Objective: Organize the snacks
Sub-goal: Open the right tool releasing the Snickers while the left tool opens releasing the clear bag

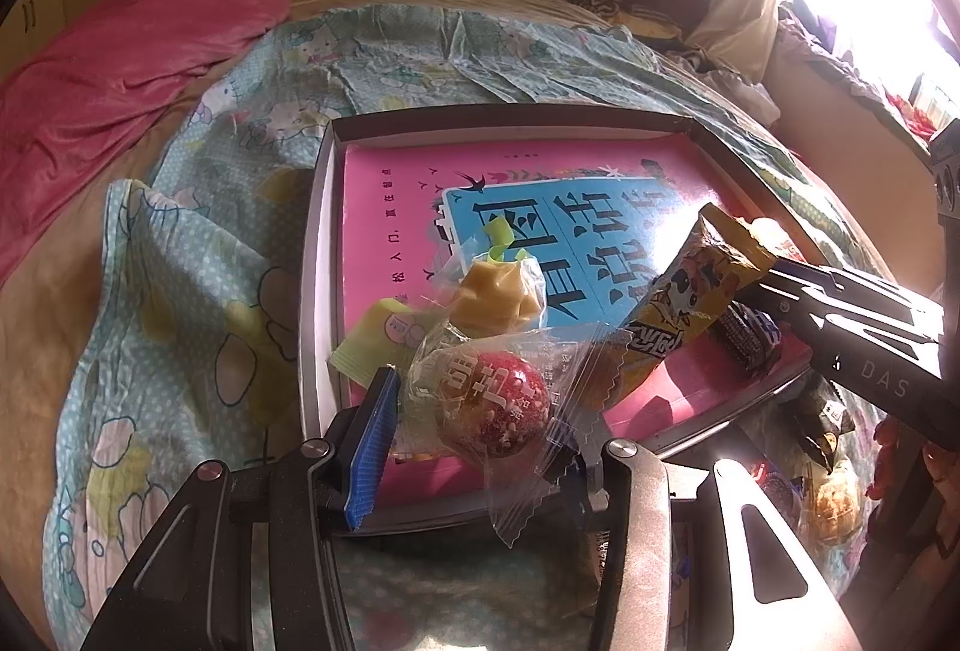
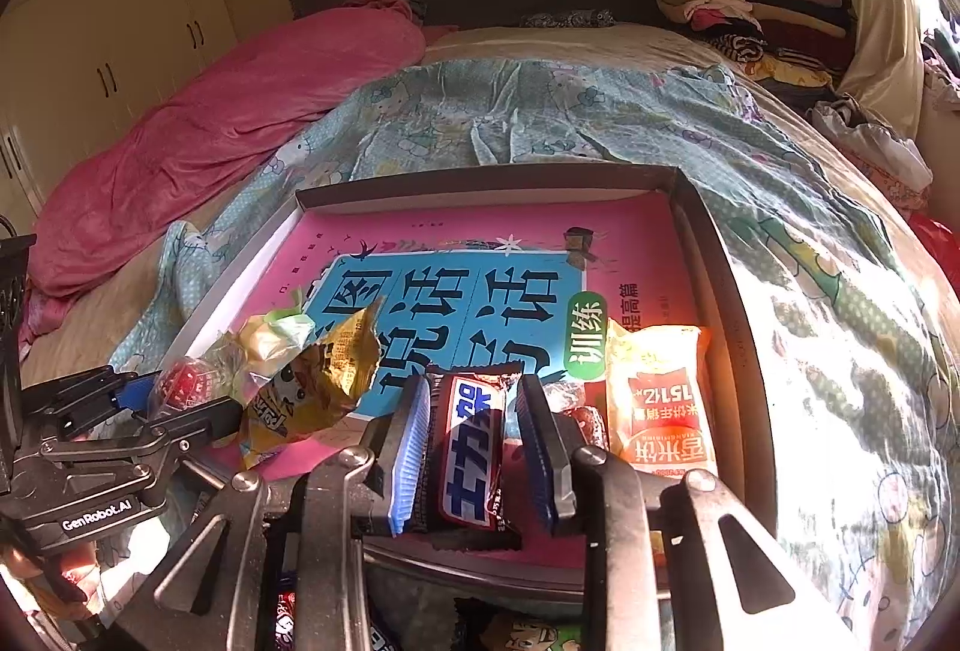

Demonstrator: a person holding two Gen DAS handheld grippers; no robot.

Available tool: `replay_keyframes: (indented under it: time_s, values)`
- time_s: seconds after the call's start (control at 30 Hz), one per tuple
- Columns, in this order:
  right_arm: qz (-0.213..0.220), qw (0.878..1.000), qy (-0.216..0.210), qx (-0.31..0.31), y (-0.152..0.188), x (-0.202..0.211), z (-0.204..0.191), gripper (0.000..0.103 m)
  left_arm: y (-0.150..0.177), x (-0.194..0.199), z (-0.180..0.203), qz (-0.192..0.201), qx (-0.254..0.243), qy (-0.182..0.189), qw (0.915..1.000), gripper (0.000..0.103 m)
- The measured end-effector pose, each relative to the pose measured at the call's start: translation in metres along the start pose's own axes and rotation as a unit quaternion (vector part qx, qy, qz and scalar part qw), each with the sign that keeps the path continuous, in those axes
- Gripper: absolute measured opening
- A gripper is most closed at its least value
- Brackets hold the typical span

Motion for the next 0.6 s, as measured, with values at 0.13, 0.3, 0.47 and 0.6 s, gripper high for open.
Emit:
replay_keyframes:
  time_s: [0.13,0.3,0.47,0.6]
  values:
    - [0.002,1.0,-0.001,-0.001,0.001,0.005,0.001,0.034,-0.001,0.0,-0.002,0.0,0.005,0.0,1.0,0.051]
    - [0.001,1.0,-0.002,-0.003,0.002,0.009,0.001,0.035,-0.001,0.001,-0.002,0.0,0.003,0.001,1.0,0.051]
    - [0.004,1.0,-0.001,-0.006,0.003,0.014,0.002,0.037,-0.002,0.002,-0.001,0.0,0.001,0.004,1.0,0.051]
    - [0.007,1.0,0.0,-0.011,0.003,0.017,0.004,0.039,-0.003,0.004,-0.002,0.001,0.007,0.014,0.9999,0.051]
Point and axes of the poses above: each gripper's, at about its wrist camera, not at the fingertips, and x roughly against the way its jaws point, z to its right, y to its underside, the point moved 3 cm from there along -x, roughly the way its jaws point, and after that the axes turned 3 degrees about x, right-handed, at the moved point
